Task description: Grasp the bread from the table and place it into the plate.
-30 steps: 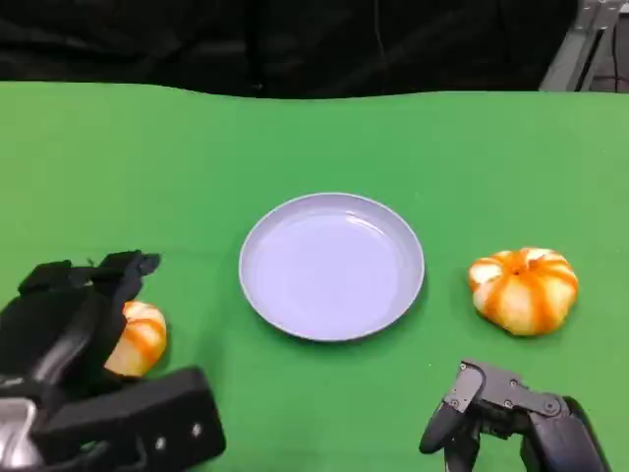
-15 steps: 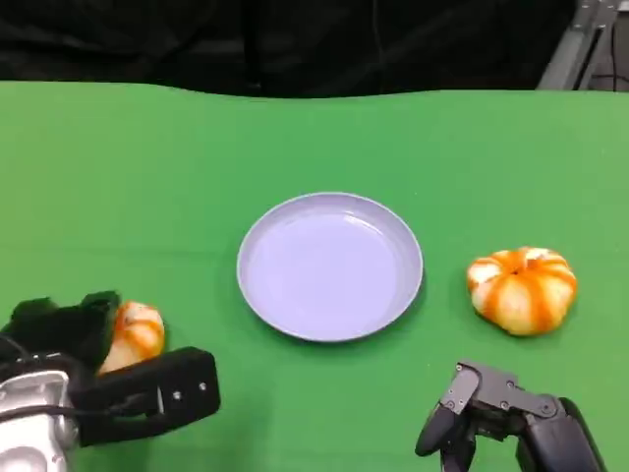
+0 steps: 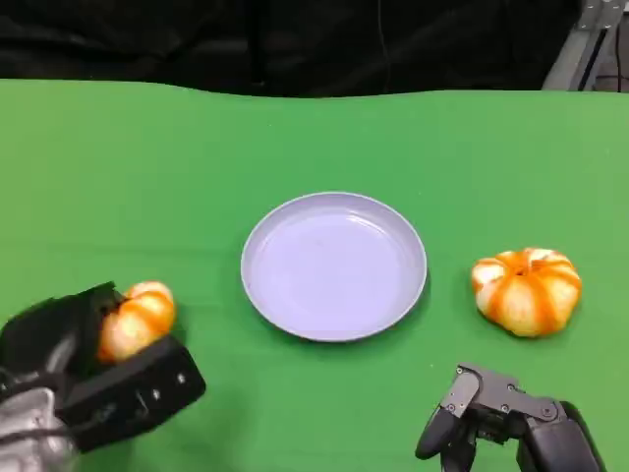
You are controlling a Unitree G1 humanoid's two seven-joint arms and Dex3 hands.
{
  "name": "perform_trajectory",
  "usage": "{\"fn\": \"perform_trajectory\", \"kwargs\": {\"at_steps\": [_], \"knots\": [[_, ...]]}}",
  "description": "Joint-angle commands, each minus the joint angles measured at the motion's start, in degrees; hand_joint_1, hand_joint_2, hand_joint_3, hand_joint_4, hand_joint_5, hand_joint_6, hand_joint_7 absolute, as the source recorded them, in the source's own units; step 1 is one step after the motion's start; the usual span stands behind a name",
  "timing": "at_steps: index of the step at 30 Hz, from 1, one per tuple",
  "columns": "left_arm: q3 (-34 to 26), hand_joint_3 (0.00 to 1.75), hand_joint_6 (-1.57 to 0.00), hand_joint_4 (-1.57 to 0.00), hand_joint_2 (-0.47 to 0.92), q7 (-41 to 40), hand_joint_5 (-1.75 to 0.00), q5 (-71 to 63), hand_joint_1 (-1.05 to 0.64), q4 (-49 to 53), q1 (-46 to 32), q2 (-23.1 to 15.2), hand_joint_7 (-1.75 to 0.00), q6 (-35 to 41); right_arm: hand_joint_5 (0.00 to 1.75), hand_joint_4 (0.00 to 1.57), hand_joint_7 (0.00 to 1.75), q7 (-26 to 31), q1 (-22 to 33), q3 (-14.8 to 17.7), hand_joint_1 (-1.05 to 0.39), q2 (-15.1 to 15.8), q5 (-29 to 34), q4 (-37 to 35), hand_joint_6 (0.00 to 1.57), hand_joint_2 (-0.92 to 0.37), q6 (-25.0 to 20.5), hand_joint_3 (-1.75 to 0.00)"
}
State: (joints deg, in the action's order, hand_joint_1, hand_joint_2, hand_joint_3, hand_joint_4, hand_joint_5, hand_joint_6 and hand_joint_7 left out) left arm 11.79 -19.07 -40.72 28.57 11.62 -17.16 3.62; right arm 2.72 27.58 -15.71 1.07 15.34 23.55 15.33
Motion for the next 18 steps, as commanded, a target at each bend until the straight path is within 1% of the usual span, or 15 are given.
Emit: {"fn": "perform_trajectory", "kwargs": {"at_steps": [1,3,5,6,8,10,13,14,16,18], "knots": [[-0.08,1.1,-0.8,-0.99,0.48,-11.18,-1.74,-0.05,-0.16,0.6,0.02,-0.66,-1.74,-7.19,1.75,0.89,1.46,0.32,0.18,0.38,-0.02,0.46,0.36,0.5,0.81,-0.2,0.12,-1.61],[0.56,1.28,-0.79,-0.99,0.39,-17.24,-1.75,-1.39,-0.16,0.84,0.62,-0.81,-1.75,-10.72,1.75,0.89,1.46,0.37,0.22,0.37,-0.02,0.39,0.23,0.57,0.81,-0.2,0.02,-1.61],[0.96,1.34,-0.79,-0.99,0.36,-20.87,-1.75,-1.82,-0.16,0.83,1.19,-0.76,-1.75,-13.5,1.75,0.89,1.46,0.47,0.28,0.33,-0.02,0.32,0.26,0.6,0.82,-0.2,0.03,-1.61],[1.03,1.39,-0.8,-1.01,0.33,-21.66,-1.75,-1.5,-0.15,0.43,1.5,-0.51,-1.75,-14.73,1.75,0.89,1.46,0.55,0.29,0.29,-0.02,0.32,0.39,0.54,0.82,-0.2,0.16,-1.61],[1.32,1.43,-0.81,-1.02,0.3,-22.9,-1.75,-1.06,-0.15,-0.4,2.23,0.12,-1.75,-16.86,1.75,0.88,1.46,0.67,0.32,0.23,-0.02,0.31,0.48,0.46,0.82,-0.21,0.36,-1.61],[1.92,1.51,-0.84,-1.04,0.27,-23.53,-1.75,-0.85,-0.14,-0.9,3.18,0.65,-1.75,-19.17,1.75,0.88,1.46,0.67,0.44,0.12,-0.02,0.27,0.38,0.68,0.82,-0.21,0.04,-1.61],[2.02,1.55,-0.85,-1.06,0.25,-23.85,-1.75,-0.88,-0.13,-0.67,3.6,0.82,-1.75,-20.41,1.75,0.89,1.46,0.67,0.48,0.06,-0.02,0.25,0.34,0.78,0.82,-0.2,-0.13,-1.61],[2.62,1.55,-0.85,-1.06,0.25,-22.73,-1.75,-0.64,-0.13,-1.63,4.68,1.93,-1.75,-20.7,1.75,0.89,1.46,0.75,0.49,0.04,-0.02,0.33,0.48,0.66,0.82,-0.2,0.21,-1.61],[3.97,1.59,-0.85,-1.05,0.19,-20.94,-1.75,-0.57,-0.14,-2.55,7.13,4.18,-1.75,-20.61,1.75,0.89,1.46,0.73,0.51,0.0,-0.01,0.41,0.46,0.58,0.82,-0.2,0.51,-1.62],[4.92,1.57,-0.86,-1.05,0.14,-19.95,-1.75,-0.63,-0.14,-1.97,9.19,6.0,-1.75,-19.87,1.75,0.89,1.46,0.68,0.49,0.0,-0.01,0.4,0.23,0.54,0.82,-0.2,0.55,-1.62]]}}
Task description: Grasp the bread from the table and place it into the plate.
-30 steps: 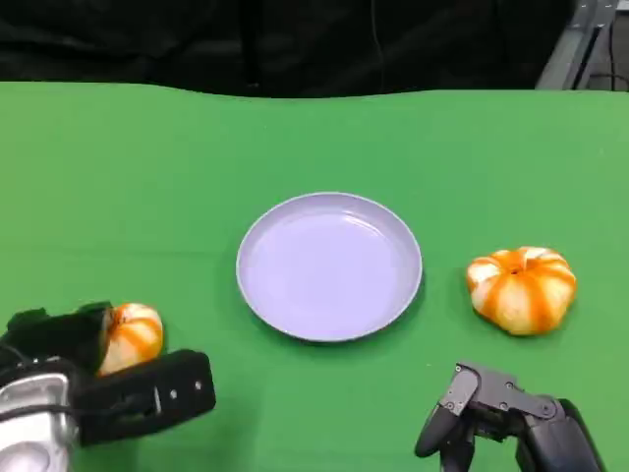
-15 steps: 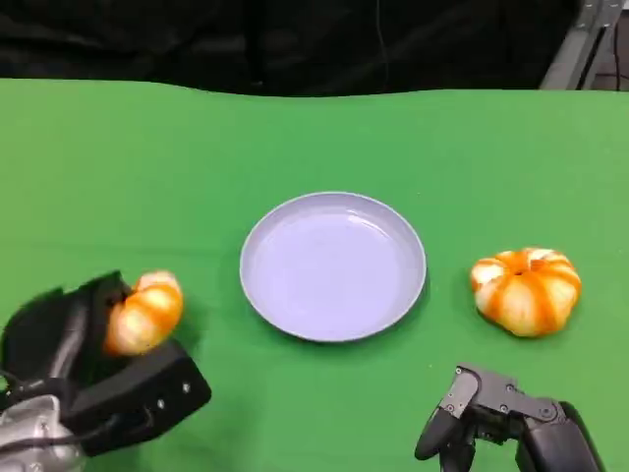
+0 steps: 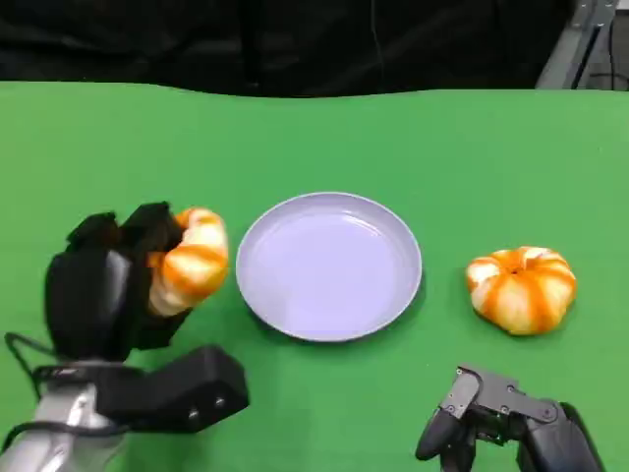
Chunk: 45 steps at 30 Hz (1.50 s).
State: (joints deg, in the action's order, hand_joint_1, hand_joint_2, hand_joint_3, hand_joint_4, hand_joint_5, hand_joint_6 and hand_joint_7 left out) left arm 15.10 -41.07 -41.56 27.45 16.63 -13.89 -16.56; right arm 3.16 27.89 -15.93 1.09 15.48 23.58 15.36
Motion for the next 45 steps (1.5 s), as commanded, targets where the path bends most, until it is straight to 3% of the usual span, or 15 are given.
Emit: {"fn": "perform_trajectory", "kwargs": {"at_steps": [1,6,10,14,17,19,20,27,28,29,30,32,35,42,45], "knots": [[1.81,1.52,-0.86,-1.06,0.14,2.32,-1.75,0.15,-0.15,-0.61,4.67,3.18,-1.75,0.66,1.75,0.89,1.46,0.23,0.17,0.21,-0.01,0.38,0.02,0.53,0.82,-0.2,0.49,-1.62],[1.95,1.48,-0.87,-1.06,0.15,2.53,-1.75,0.07,-0.16,-0.38,5.09,3.5,-1.75,1.04,1.75,0.89,1.46,0.22,0.19,0.19,-0.01,0.39,-0.05,0.57,0.82,-0.2,0.41,-1.62],[4.8,1.53,-0.83,-1.03,0.18,10.68,-1.75,1.39,-0.1,4.05,11.66,8.7,-1.75,5.77,1.75,0.88,1.46,0.39,0.88,-0.26,-0.01,0.28,0.41,1.16,0.82,-0.2,0.21,-1.62],[5.72,1.56,-0.83,-1.04,0.14,12.74,-1.75,1.82,-0.08,7.42,14.43,10.67,-1.73,7.39,1.75,0.88,1.46,0.48,0.99,-0.33,-0.02,0.22,0.48,1.17,0.81,-0.2,0.3,-1.61],[6.66,1.49,-0.8,-0.98,0.19,16.72,-1.75,2.56,-0.12,11.51,17.5,13.04,-1.7,9.99,1.75,0.88,1.46,0.36,1.21,-0.4,-0.02,0.07,0.23,1.27,0.81,-0.2,0.24,-1.61],[6.96,1.36,-0.82,-0.94,0.24,19.25,-1.75,3.28,-0.13,12.73,18.71,14.03,-1.46,11.82,1.75,0.88,1.46,0.32,1.4,-0.45,-0.02,0.0,0.06,1.36,0.82,-0.2,0.28,-1.61],[7.1,1.34,-0.82,-0.94,0.24,19.82,-1.75,3.55,-0.13,12.99,19.02,14.21,-1.42,12.31,1.75,0.88,1.46,0.32,1.44,-0.46,-0.01,-0.01,0.03,1.38,0.82,-0.2,0.29,-1.61],[7.45,1.31,-0.84,-0.93,0.26,20.1,-1.75,4.02,-0.13,12.93,19.21,14.12,-1.37,12.87,1.75,0.89,1.46,0.31,1.45,-0.46,-0.01,-0.02,0.03,1.39,0.82,-0.2,0.28,-1.61],[10.06,1.31,-0.84,-0.93,0.26,26.97,-1.75,2.01,-0.13,13.53,21.1,14.29,-1.36,17.68,1.75,0.89,1.46,0.39,1.5,-0.59,-0.01,0.0,0.26,1.31,0.82,-0.2,0.45,-1.61],[12.26,0.78,-0.34,-0.38,0.61,32.69,-0.89,0.37,-0.44,13.55,22.38,14.27,-0.74,21.6,1.75,0.88,1.46,0.39,1.64,-0.76,-0.01,-0.04,0.29,1.38,0.82,-0.21,0.46,-1.61],[13.99,0.55,-0.18,-0.19,0.76,37.19,-0.52,-0.78,-0.56,13.2,23.2,14.15,-0.48,24.7,1.75,0.88,1.46,0.39,1.73,-0.87,-0.01,-0.04,0.23,1.36,0.82,-0.21,0.58,-1.61],[15.37,0.39,-0.04,-0.04,0.89,41.04,-0.16,-1.53,-0.68,11.81,23.4,13.89,-0.22,27.7,1.75,0.87,1.46,0.4,1.81,-0.94,-0.01,0.0,0.09,1.31,0.82,-0.21,0.73,-1.61],[15.94,0.35,0.0,0.0,0.92,42.83,-0.04,-1.61,-0.72,10.14,23.09,13.66,-0.15,29.63,1.75,0.87,1.46,0.44,1.8,-0.94,-0.01,0.06,0.06,1.24,0.82,-0.21,0.82,-1.61],[16.74,0.34,0.0,0.0,0.92,44.93,-0.02,-1.4,-0.73,8.41,22.88,13.01,-0.14,31.4,1.75,0.86,1.46,0.43,1.81,-0.87,-0.01,0.12,0.22,1.39,0.82,-0.21,0.61,-1.61],[16.94,0.39,0.0,0.0,0.92,49.42,0.0,-0.99,-0.9,6.27,22.6,11.66,-0.01,32.8,1.75,0.87,1.46,0.26,1.62,-0.68,0.0,0.22,0.21,1.59,0.82,-0.21,0.26,-1.61]]}}
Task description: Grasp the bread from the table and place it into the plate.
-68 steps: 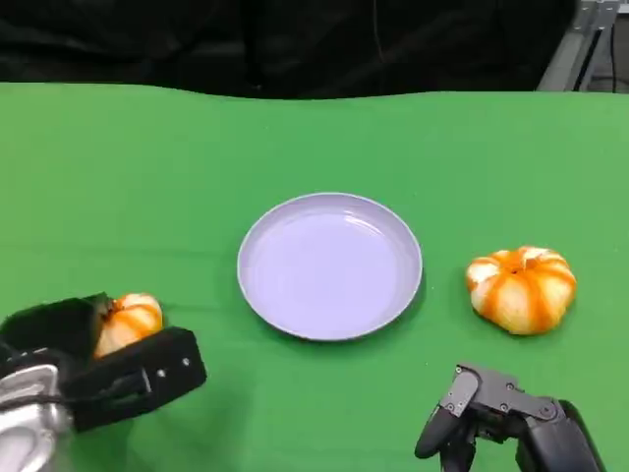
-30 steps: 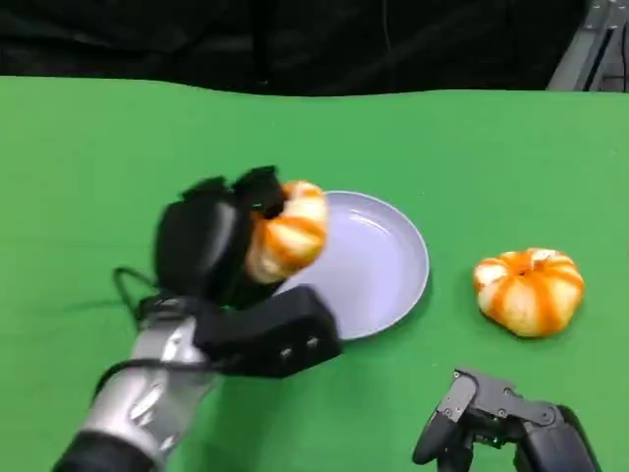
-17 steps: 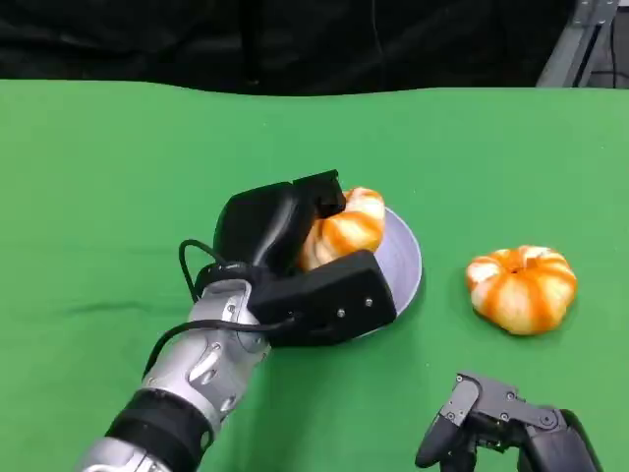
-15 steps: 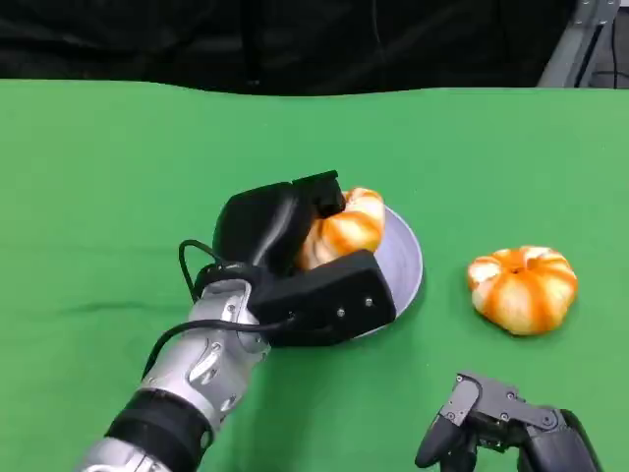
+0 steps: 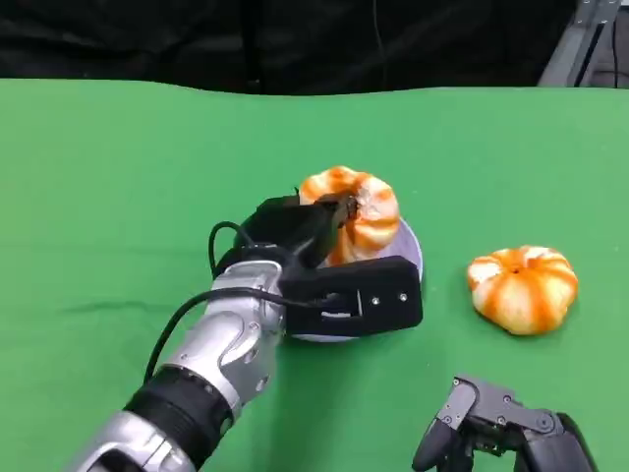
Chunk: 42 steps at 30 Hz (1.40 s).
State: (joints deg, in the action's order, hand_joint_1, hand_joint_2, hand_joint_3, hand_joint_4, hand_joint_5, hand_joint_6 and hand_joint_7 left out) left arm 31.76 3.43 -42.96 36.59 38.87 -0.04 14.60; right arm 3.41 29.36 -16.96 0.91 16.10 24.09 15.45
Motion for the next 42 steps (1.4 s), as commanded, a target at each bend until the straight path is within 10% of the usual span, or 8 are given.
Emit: {"fn": "perform_trajectory", "kwargs": {"at_steps": [1,19,21,26,42], "knots": [[0.25,0.4,0.0,0.0,0.92,5.78,0.0,0.56,-0.92,-3.43,0.21,-2.49,-0.01,1.83,1.75,0.87,1.46,-0.03,0.09,0.38,0.0,0.42,-0.48,1.07,0.82,-0.21,0.17,-1.61],[0.6,0.42,-0.14,-0.04,0.92,12.39,-0.02,2.31,-0.91,-10.24,-2.83,-7.72,-0.07,0.98,1.75,0.89,1.46,-0.19,-0.12,0.79,-0.01,0.39,-0.51,0.88,0.83,-0.19,-0.22,-1.63],[0.81,0.39,-0.6,-0.12,0.92,11.04,-0.08,1.85,-0.87,-9.96,-2.94,-7.91,-0.09,-0.18,1.75,0.9,1.46,-0.23,-0.08,0.69,-0.01,0.34,-0.54,0.94,0.83,-0.19,-0.28,-1.63],[0.35,0.34,-0.89,-0.18,0.92,6.39,-0.12,1.75,-0.83,-9.03,-3.68,-7.27,-0.1,-1.63,1.75,0.9,1.46,-0.16,-0.02,0.59,-0.01,0.24,-0.54,0.94,0.83,-0.19,-0.04,-1.62],[2.15,0.42,-0.66,-0.09,0.92,4.42,-0.11,0.07,-0.78,-7.12,-2.78,-7.27,0.0,-2.06,1.75,0.89,1.47,-0.07,-0.31,0.55,-0.01,0.4,0.02,0.86,0.82,-0.19,0.23,-1.63]]}}
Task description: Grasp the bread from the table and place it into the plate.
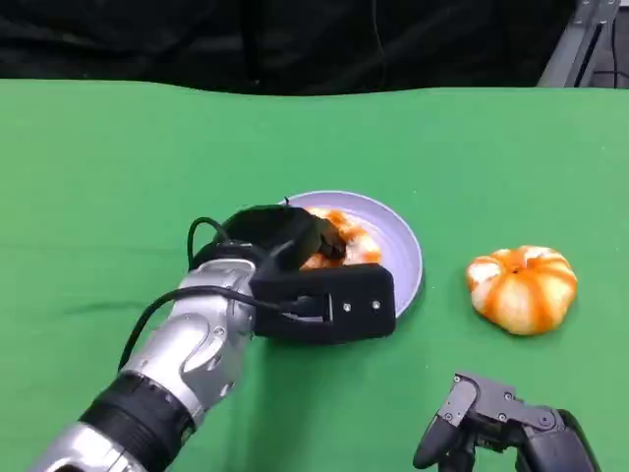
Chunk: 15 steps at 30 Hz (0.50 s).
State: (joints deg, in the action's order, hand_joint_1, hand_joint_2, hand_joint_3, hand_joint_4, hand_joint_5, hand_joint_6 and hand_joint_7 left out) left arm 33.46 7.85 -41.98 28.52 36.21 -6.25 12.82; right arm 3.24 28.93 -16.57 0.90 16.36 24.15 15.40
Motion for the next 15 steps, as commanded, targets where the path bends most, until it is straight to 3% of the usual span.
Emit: {"fn": "perform_trajectory", "kwargs": {"at_steps": [1,4,6,10,15], "knots": [[0.44,0.42,-0.58,-0.16,0.92,0.58,-0.15,-0.98,-0.77,0.34,-0.16,-1.17,0.0,0.03,1.75,0.89,1.47,0.04,0.15,0.17,-0.01,0.39,-0.43,0.77,0.82,-0.19,0.31,-1.63],[0.23,0.42,-0.24,-0.47,0.92,1.67,-0.27,-0.99,-0.76,-0.76,-0.3,-1.26,0.0,0.62,1.75,0.89,1.47,-0.06,0.29,0.21,-0.01,0.4,-0.78,0.8,0.82,-0.19,0.25,-1.63],[-0.2,0.42,-0.14,-0.63,0.92,2.45,-0.31,-0.34,-0.76,-0.91,-0.36,-1.2,0.0,0.53,1.75,0.89,1.46,0.01,0.27,0.25,-0.01,0.41,-0.76,0.7,0.82,-0.19,0.41,-1.63],[-0.4,0.41,-0.12,-0.86,0.92,4.14,-0.32,0.05,-0.74,-1.02,-0.25,-1.24,-0.01,0.74,1.75,0.89,1.46,0.07,0.21,0.29,-0.01,0.4,-0.62,0.6,0.82,-0.19,0.46,-1.62],[-0.07,0.42,-0.15,-0.93,0.92,5.03,-0.33,-0.23,-0.74,-0.92,-0.05,-1.49,-0.03,0.76,1.75,0.89,1.46,0.09,0.19,0.26,-0.01,0.32,-0.68,0.6,0.82,-0.19,0.45,-1.63]]}}
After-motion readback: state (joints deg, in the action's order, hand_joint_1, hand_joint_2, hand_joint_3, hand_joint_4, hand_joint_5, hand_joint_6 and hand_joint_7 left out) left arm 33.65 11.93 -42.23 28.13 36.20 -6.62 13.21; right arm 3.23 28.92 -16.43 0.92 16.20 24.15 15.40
